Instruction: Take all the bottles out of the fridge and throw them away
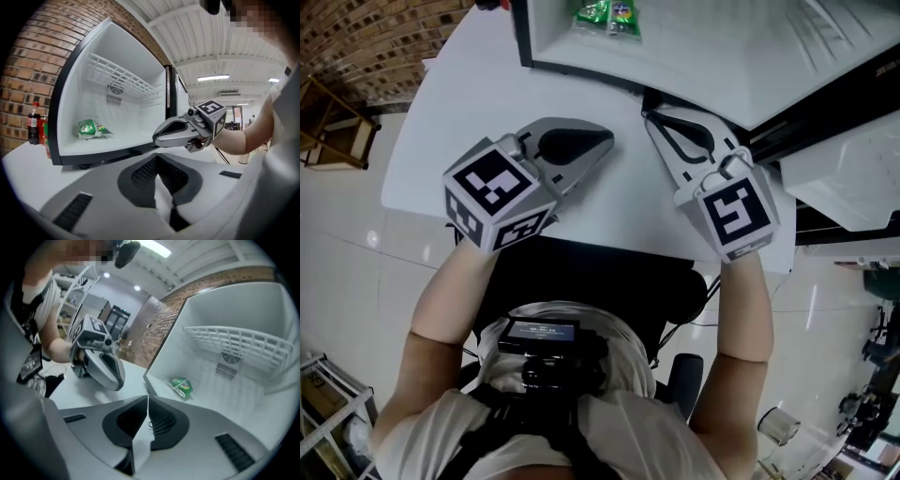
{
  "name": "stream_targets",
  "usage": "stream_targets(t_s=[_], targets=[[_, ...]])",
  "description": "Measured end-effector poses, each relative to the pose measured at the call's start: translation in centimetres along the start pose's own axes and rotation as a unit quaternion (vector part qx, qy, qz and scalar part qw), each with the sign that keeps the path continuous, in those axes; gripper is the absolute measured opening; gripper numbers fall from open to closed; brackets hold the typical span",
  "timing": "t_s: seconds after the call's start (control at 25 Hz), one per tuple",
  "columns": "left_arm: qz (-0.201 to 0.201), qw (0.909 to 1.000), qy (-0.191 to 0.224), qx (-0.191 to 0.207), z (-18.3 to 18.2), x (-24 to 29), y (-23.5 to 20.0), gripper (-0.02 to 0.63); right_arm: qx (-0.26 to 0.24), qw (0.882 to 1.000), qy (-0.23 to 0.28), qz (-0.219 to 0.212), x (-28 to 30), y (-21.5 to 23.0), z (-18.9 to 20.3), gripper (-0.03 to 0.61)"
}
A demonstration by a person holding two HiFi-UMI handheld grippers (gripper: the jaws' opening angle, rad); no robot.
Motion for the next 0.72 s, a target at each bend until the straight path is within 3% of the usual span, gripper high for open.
stream_targets(t_s=[0.12, 0.28, 0.4, 0.6, 0.72], targets=[[-0.008, 1.0, -0.001, -0.001, 0.2, -0.2, -0.2, 0.012, -0.097, 0.995, -0.032, 0.015, 1.9, 1.0, -0.6, 0.018], [0.006, 1.0, -0.005, 0.001, 0.3, -0.2, -0.3, 0.012, -0.21, 0.973, -0.083, 0.037, 4.9, 3.3, -0.6, 0.023], [0.032, 0.9995, -0.007, 0.002, -0.1, -0.1, 0.3, 0.012, -0.241, 0.962, -0.119, 0.044, 6.8, 4.8, 0.0, 0.046], [0.034, 0.9994, -0.004, 0.003, 0.0, -0.2, 0.4, 0.012, -0.273, 0.953, -0.129, 0.037, 9.9, 6.1, -0.5, 0.049], [0.033, 0.9994, -0.004, 0.004, -0.1, -0.1, 0.3, 0.012, -0.315, 0.936, -0.149, 0.044, 11.4, 6.8, -0.4, 0.066]])
Point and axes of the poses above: the fingertips, and each gripper's own axes: x forward along the fingers, y to its right, z out of its underside, the point moved 7 cm from there along -x, backward along the fingers, and after that the axes turned 2 degrees about y, right-handed, at the moved point
